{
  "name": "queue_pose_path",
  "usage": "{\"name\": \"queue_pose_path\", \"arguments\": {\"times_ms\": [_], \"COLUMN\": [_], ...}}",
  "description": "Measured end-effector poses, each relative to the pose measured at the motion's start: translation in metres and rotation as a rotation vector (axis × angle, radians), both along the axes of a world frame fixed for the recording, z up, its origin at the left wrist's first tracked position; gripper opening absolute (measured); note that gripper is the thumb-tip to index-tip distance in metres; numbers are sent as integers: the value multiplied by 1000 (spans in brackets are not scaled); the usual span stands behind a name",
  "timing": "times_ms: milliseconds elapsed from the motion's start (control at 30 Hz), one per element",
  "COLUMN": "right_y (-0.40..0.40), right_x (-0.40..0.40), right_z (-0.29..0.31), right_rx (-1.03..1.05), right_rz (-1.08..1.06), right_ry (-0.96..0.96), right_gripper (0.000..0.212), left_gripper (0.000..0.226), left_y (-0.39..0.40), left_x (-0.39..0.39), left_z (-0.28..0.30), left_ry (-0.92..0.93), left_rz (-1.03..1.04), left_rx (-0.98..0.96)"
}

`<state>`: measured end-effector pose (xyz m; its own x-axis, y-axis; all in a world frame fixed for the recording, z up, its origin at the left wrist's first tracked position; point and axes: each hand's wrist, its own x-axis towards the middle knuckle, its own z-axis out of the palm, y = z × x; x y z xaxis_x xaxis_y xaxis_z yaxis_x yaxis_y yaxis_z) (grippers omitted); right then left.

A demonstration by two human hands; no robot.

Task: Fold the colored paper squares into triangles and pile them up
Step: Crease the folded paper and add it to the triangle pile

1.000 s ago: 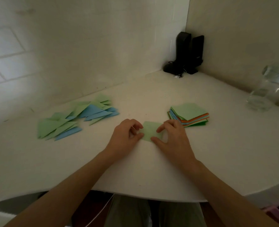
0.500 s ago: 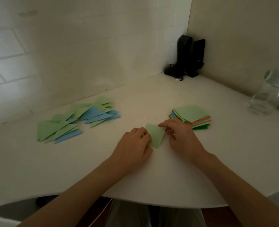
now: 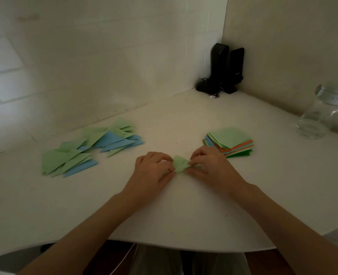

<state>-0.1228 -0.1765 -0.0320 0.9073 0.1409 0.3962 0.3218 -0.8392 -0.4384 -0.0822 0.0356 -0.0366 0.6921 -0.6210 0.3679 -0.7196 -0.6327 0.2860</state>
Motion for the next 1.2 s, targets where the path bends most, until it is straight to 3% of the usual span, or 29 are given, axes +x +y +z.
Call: {"name": "queue_pose_path", "arguments": {"times_ms": [67, 133, 300, 700, 1033, 1200], "right_y": [3, 9, 18, 30, 15, 11], "right_x": [1, 2, 2, 9, 5, -2], "right_z": [-3, -5, -8, -10, 0, -2], "right_rx": [48, 90, 144, 84, 366, 411], "right_rz": [-39, -92, -196, -356, -308, -281], "right_ry": [55, 81, 33, 3, 174, 159], "right_gripper": [37, 39, 24, 29, 24, 17], "left_gripper": [36, 24, 22, 41, 10, 15], "left_y": [5, 2, -8, -30, -12, -8], "left_x": [2, 2, 5, 13, 27, 27], "left_z": [3, 5, -4, -3, 14, 19], "left_ry": [88, 183, 103, 81, 406, 432], "left_rz": [67, 162, 285, 463, 350, 308], "left_rx": [-59, -135, -89, 72, -47, -122]}}
